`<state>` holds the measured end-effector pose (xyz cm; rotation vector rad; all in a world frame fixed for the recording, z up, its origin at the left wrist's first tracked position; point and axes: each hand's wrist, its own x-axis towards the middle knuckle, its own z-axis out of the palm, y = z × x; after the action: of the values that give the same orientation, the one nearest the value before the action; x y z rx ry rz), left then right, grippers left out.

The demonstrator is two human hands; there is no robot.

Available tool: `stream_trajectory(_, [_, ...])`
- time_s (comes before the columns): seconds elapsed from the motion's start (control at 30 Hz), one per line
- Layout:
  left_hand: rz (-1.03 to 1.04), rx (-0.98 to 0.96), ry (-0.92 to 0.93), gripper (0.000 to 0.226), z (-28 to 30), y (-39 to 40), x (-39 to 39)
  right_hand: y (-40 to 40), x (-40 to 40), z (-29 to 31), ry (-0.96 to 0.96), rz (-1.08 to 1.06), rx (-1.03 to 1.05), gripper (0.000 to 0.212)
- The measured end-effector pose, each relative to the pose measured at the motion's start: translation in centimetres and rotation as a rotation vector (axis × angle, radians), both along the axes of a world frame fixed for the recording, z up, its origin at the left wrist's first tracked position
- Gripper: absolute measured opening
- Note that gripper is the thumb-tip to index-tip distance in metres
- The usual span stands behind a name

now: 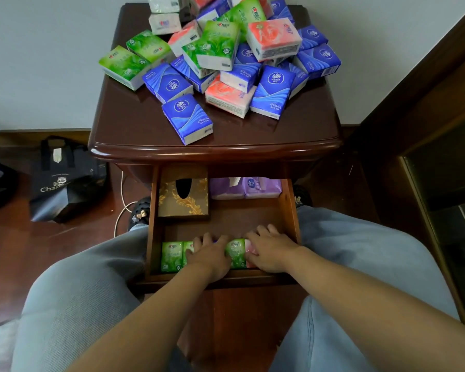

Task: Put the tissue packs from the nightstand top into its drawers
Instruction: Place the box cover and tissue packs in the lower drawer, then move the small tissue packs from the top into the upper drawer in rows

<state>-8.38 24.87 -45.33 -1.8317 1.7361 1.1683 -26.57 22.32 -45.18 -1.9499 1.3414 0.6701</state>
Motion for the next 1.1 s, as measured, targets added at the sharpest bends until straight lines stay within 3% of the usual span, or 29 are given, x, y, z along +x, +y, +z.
stream_trajectory(0.17, [0.027, 0.007, 0.030, 0.054, 0.2, -0.4, 0.3, -0.5, 0.0, -0.4, -0.018, -0.060, 0.026, 0.062])
stream_trajectory(0.27, [0.115, -0.103, 0.097, 0.054, 1.0, -0.2, 0.6, -0.3, 0.5, 0.0, -0.100, -0.160, -0.091, 0.059])
stream_trajectory(0.43, [0.422, -0.397, 0.321, 0.049, 4.3, 0.0, 1.5, 0.6, 0.9, 1.9, -0.478, -0.571, -0.290, 0.060])
stream_trajectory(0.57, [0.711, -0.564, 0.519, 0.051, 7.9, -0.8, 3.2, 0.0, 0.0, 4.8, -0.729, -1.073, -0.406, 0.085])
stream_trajectory(0.67, [0.877, -0.676, 0.550, 0.073, 10.3, -1.6, 4.8, -1.6, -1.3, 7.1, -0.763, -1.268, -0.495, 0.119])
stream_trajectory(0.8, [1.024, -0.755, 0.548, 0.103, 12.3, -3.2, 6.3, -3.8, -2.5, 9.2, -0.820, -1.328, -0.584, 0.122])
stream_trajectory(0.97, [1.054, -0.787, 0.493, 0.118, 12.0, -5.6, 8.1, -5.4, -1.8, 10.2, -0.827, -1.312, -0.619, 0.109])
stream_trajectory(1.1, [1.122, -0.785, 0.609, 0.125, 10.6, -6.7, 9.4, -6.1, -0.6, 10.0, -0.742, -1.382, -0.669, 0.114])
